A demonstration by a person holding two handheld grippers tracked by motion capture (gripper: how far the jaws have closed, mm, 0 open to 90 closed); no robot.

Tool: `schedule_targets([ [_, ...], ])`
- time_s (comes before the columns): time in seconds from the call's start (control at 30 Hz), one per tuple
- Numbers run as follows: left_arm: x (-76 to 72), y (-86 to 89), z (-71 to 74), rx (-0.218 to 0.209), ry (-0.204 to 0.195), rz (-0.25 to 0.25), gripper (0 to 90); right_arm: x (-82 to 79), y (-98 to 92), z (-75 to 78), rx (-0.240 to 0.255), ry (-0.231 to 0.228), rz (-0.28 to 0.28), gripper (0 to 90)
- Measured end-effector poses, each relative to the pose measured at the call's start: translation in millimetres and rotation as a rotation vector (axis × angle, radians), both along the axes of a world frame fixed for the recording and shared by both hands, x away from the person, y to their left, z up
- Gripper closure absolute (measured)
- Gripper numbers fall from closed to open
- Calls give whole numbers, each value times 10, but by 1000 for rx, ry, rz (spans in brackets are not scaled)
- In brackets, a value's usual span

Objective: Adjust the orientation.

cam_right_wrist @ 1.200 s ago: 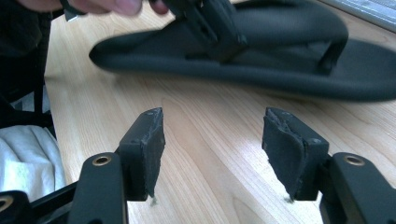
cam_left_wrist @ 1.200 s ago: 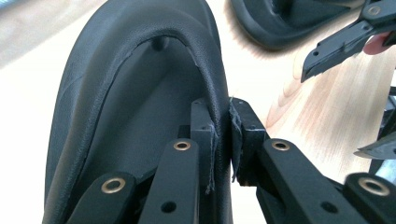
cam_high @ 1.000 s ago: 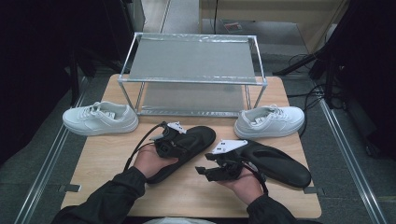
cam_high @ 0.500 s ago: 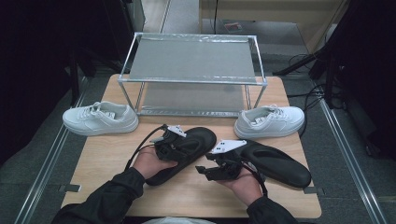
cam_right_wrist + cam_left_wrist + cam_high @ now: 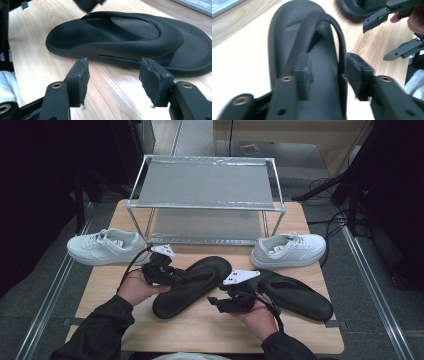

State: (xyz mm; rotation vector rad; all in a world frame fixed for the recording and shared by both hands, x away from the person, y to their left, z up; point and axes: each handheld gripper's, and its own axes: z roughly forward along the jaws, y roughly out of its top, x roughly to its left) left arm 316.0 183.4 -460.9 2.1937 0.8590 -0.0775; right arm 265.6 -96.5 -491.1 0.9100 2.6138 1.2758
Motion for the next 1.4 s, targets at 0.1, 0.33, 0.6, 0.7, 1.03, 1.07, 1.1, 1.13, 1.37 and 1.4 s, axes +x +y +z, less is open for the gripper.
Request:
schedule_targets([
  [0.1,-1,97,23,14,-21,-3,762,26,14,-32,-13,4,-14,462],
  [0.33,71,276,-159,59,0,2,895,73,54,-69,10,-2,-60,581],
  [0.6,156,386,-370,95,4,30,899,176,162,-161,-7,25,-85,889],
  [0.7,163,378,-425,111,5,38,899,208,181,-174,-6,24,-82,898],
  [1.03,121,367,-472,102,24,82,900,248,195,-178,-4,36,-75,895],
  [1.07,118,370,-472,100,28,88,900,252,196,-177,-4,36,-74,895],
  [1.1,110,378,-474,96,43,85,900,262,197,-174,-5,38,-68,895],
  [1.13,110,378,-474,96,43,85,900,262,197,-174,-5,38,-68,895],
  [1.37,22,370,-463,106,60,81,900,305,203,-168,-2,53,-63,882],
  [1.4,15,372,-464,105,61,84,900,317,205,-173,5,58,-55,877],
])
